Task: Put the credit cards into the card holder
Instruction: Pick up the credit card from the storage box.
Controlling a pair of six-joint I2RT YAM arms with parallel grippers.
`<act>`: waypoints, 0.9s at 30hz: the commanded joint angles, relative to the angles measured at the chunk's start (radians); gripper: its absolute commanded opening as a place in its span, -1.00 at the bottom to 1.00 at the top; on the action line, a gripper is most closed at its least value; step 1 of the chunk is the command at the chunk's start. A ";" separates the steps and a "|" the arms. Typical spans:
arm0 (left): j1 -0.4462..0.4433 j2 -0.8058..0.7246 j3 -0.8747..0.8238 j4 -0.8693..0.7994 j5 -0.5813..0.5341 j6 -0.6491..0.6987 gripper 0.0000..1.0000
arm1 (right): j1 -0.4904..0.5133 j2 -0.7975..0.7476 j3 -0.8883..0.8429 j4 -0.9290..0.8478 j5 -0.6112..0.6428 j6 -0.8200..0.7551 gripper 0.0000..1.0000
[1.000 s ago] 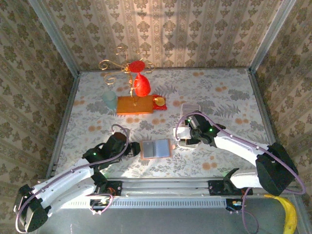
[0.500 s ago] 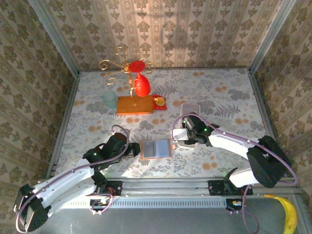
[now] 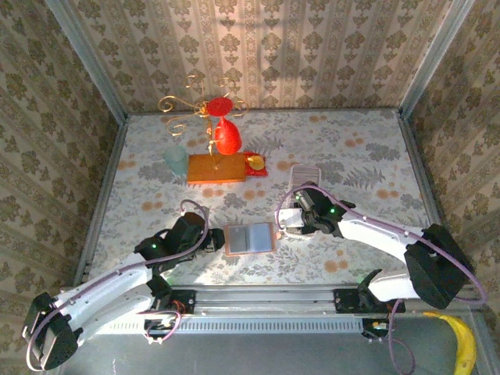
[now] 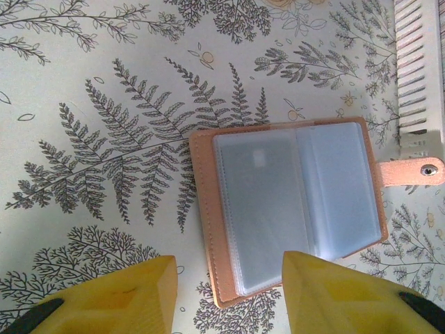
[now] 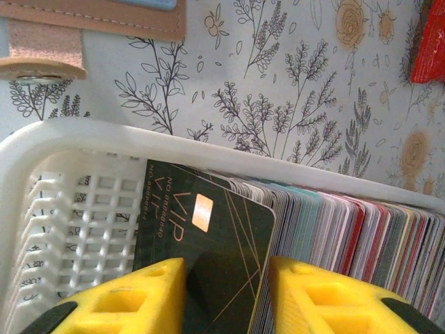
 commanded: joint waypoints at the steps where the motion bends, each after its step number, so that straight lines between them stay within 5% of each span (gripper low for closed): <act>1: 0.005 0.003 -0.009 0.009 0.016 -0.012 -0.12 | 0.012 -0.021 -0.010 -0.030 0.034 -0.010 -0.36; 15: 0.004 0.007 -0.012 0.016 0.021 -0.019 -0.17 | 0.037 -0.133 0.003 -0.087 0.045 0.033 -0.62; 19: 0.004 0.011 -0.010 0.017 0.020 -0.019 -0.18 | 0.051 -0.197 0.015 -0.159 0.008 0.092 -0.84; 23: 0.003 0.016 -0.007 0.019 0.019 -0.017 -0.17 | 0.096 -0.264 0.048 -0.261 -0.056 0.249 -0.94; 27: 0.004 0.038 -0.004 0.034 0.042 -0.011 -0.10 | 0.116 -0.310 0.105 -0.289 -0.187 0.613 -1.00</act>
